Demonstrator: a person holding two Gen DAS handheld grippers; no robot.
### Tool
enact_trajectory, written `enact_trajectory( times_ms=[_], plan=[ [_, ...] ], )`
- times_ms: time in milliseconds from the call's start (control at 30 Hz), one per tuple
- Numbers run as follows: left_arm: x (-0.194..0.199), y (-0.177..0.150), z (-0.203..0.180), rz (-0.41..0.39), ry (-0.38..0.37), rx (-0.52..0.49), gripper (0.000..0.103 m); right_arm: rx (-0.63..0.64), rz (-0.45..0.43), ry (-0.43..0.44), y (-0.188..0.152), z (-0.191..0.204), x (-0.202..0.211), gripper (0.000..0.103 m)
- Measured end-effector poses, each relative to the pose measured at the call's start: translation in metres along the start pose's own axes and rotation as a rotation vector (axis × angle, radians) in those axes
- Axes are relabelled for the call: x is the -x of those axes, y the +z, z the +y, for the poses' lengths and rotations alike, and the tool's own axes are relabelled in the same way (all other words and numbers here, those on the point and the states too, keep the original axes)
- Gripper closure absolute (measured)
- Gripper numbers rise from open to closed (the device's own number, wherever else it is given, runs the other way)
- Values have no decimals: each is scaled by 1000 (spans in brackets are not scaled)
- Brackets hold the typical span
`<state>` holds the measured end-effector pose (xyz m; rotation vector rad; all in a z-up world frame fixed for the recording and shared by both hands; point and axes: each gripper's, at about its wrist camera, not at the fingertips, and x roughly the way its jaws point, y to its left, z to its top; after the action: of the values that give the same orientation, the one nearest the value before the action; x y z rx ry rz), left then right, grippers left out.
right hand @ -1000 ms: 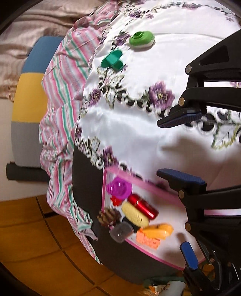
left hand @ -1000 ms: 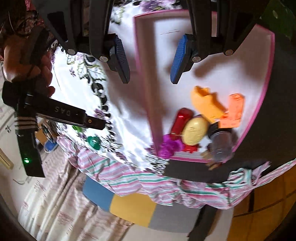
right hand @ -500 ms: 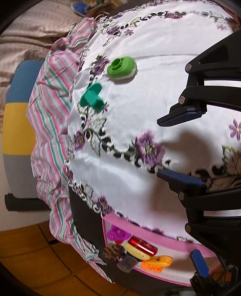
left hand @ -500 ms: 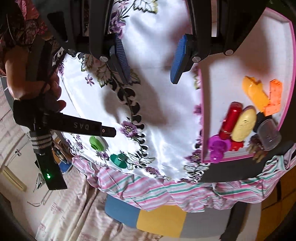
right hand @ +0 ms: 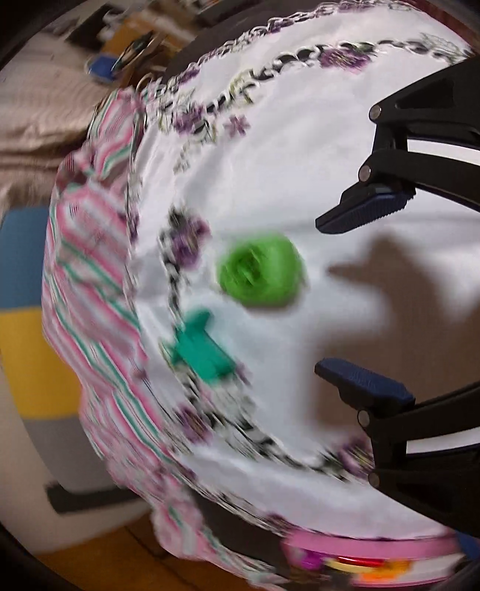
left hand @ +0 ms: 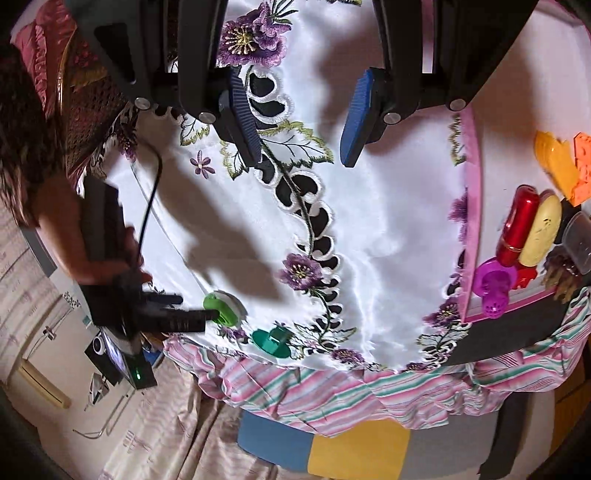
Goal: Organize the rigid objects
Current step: 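Move the right tool to the tablecloth and grasp the green plug-in device, then grasp the teal flanged holder with the left tool while the right tool holds the green device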
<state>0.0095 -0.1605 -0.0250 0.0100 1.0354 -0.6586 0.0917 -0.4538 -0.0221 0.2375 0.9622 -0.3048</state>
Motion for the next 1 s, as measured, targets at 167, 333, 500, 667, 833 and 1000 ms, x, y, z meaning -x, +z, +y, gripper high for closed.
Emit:
enact_trajectory(
  times_ms=[167,333,500,667,833,1000],
  plan=[
    [-8,2,-4,21,-2,-2,57,-17,-35,22,22,-10,-19,24],
    [-13,8,-8,29,10,-20,57,-36,-2,61,28,-11,-50,27],
    [-26,22,-14,34,20,-32,57,-28,53,75,28,-12,-69,50],
    [-43,48,-25,30,21,-50,57,-58,86,72,29,-18,-67,50],
    [-65,83,-40,19,60,-91,57,-83,123,-63,27,-32,-62,50],
    [-102,131,-55,12,99,-133,56,-161,148,-40,28,-48,-64,50]
  ],
)
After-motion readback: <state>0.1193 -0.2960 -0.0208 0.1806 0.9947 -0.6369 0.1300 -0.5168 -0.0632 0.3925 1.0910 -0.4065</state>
